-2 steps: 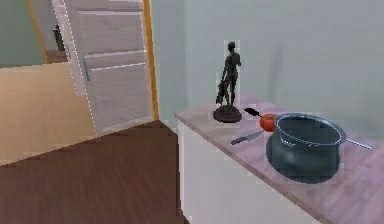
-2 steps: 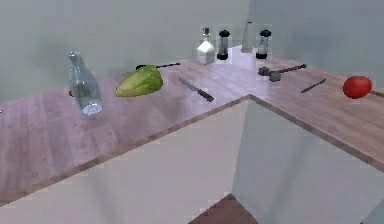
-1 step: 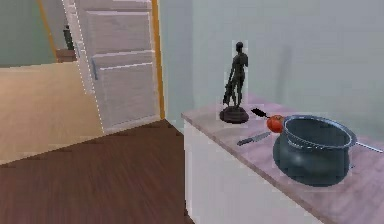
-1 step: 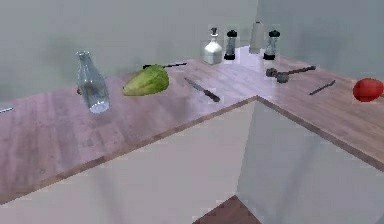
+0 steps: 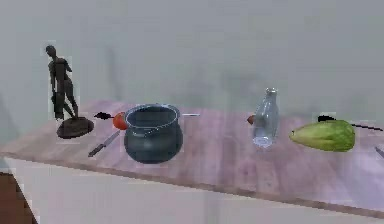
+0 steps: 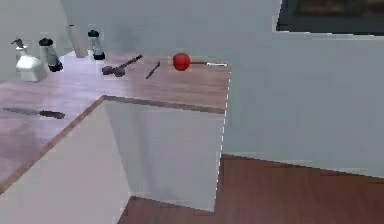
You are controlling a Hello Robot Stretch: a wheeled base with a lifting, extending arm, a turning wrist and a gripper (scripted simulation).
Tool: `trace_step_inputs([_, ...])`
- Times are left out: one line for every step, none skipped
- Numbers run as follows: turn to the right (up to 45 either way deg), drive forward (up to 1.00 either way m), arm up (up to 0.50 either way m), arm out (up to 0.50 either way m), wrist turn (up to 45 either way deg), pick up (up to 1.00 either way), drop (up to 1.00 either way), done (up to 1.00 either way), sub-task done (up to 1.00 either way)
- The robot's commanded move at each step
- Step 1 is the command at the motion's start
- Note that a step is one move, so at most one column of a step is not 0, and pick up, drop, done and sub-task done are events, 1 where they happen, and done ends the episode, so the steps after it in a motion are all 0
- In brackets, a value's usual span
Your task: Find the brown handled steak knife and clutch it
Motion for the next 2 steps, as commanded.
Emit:
trace_step_inputs([45.0,0.0,0.0,0.0,0.0,0.0,0.0,0.0,0.0])
trace_step_inputs([0.0,0.35,0.0,0.0,0.0,0.0,0.0,0.0,0.0])
